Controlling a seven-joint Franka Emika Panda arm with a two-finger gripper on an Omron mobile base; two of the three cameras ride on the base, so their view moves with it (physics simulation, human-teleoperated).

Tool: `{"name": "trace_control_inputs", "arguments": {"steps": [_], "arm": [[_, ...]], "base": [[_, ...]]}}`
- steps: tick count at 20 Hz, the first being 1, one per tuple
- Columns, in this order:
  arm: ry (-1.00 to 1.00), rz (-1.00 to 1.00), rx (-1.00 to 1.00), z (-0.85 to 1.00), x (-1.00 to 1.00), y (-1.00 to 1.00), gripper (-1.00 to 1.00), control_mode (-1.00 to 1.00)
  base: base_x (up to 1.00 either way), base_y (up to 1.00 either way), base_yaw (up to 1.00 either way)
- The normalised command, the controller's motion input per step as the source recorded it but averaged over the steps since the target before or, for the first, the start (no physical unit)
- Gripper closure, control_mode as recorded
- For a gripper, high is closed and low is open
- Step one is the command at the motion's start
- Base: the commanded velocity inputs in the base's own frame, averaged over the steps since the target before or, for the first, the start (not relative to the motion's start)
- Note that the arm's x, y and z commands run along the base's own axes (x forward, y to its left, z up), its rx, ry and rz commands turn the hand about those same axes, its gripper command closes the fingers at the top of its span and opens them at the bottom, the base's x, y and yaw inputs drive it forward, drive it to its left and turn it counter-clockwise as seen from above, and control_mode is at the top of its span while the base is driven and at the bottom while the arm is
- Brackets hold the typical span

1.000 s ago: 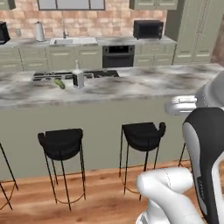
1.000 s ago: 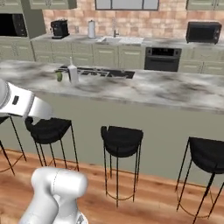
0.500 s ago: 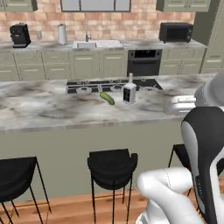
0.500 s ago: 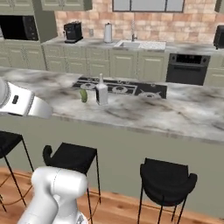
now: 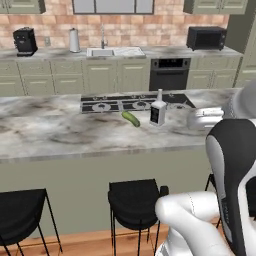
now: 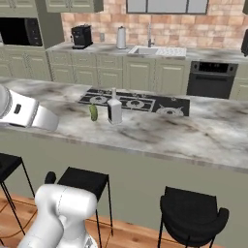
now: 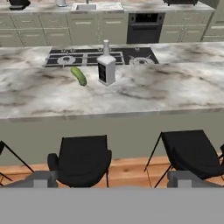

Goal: Place the liquors on the top shelf of the fridge to keep them out of children's reach, and place the cucumber on lower shelves for easy access.

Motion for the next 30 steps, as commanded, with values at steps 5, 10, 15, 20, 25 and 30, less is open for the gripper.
{"name": "trace_control_inputs", "arguments": {"steps": [5, 10, 15, 20, 25, 30], "arm": [[0.00, 0.00, 0.00, -0.03, 0.25, 0.00, -1.00, -1.00], [0.00, 0.00, 0.00, -0.19, 0.68, -0.03, -1.00, -1.00], [0.00, 0.00, 0.00, -0.24, 0.76, -0.16, -1.00, -1.00], [0.00, 0.02, 0.04, -0.20, 0.69, -0.29, -1.00, -1.00], [0.00, 0.09, 0.05, -0.16, 0.63, -0.28, -1.00, -1.00], [0.00, 0.09, 0.00, -0.03, 0.60, -0.01, -1.00, -1.00]], "base": [[0.42, 0.00, 0.00], [0.00, 0.00, 0.00], [0.00, 0.00, 0.00], [0.00, 0.00, 0.00], [0.00, 0.00, 0.00], [0.00, 0.00, 0.00]]}}
